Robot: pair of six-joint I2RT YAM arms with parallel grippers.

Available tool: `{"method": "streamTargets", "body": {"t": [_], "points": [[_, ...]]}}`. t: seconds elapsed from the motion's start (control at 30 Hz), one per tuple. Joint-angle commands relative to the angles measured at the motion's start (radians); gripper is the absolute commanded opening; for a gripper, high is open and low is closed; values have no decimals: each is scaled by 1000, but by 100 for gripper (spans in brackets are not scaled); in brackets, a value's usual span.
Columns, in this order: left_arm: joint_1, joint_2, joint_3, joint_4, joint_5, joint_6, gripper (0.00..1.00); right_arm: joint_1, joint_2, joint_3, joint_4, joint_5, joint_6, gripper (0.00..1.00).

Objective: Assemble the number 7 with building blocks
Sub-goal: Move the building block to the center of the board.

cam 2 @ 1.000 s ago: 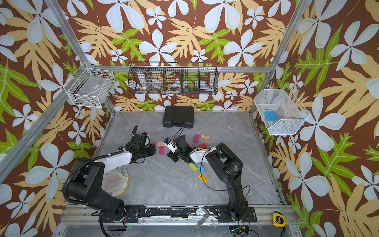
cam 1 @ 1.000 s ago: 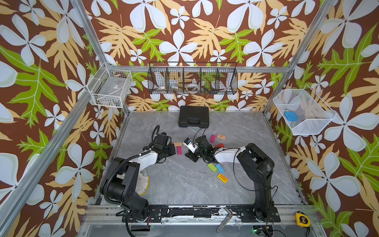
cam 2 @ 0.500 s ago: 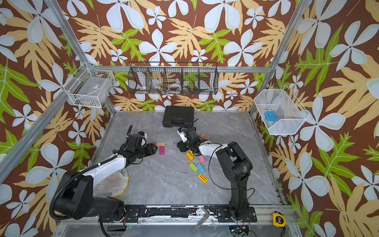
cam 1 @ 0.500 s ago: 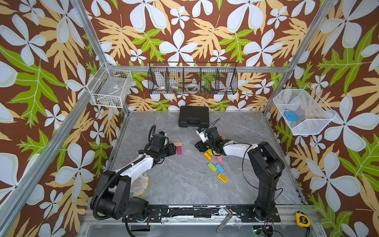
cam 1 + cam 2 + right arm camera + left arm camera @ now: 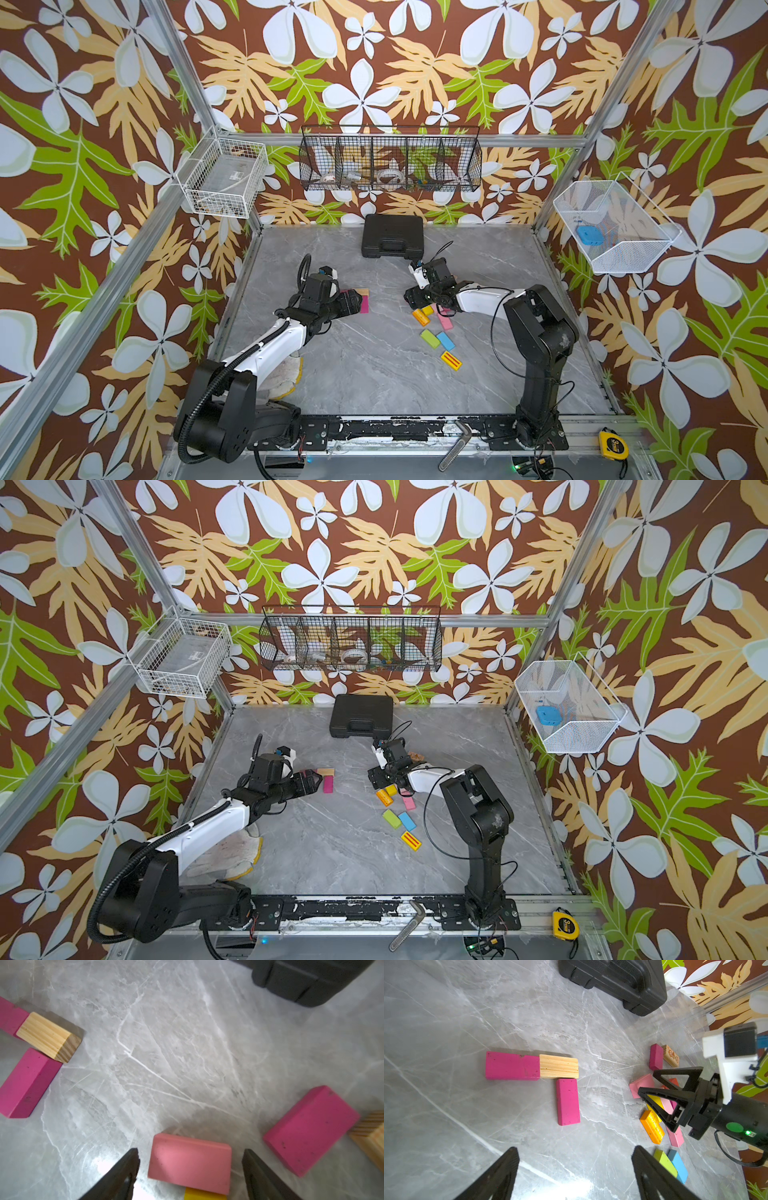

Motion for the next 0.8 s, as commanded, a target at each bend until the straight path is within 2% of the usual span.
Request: {"method": "streamTargets", "body": {"t": [0.0,0.17,0.43,0.6,0.77], "points": [[0,-2,3,12,7,-7,88,1,15,15,-5,-55,13,79],[1,-9,0,11,2,-5,89,7,28,22,10,-108,17,79],[1,-19,-2,6,-6,-6,89,67,58,50,-27,-116,-61,74],[0,-39,-5,-2,-30,-7,89,139,43,26,-14,-141,-163,73],[0,-61,-20,-1,-64,-17,89,242,32,-4,35,-230,-268,72]]}}
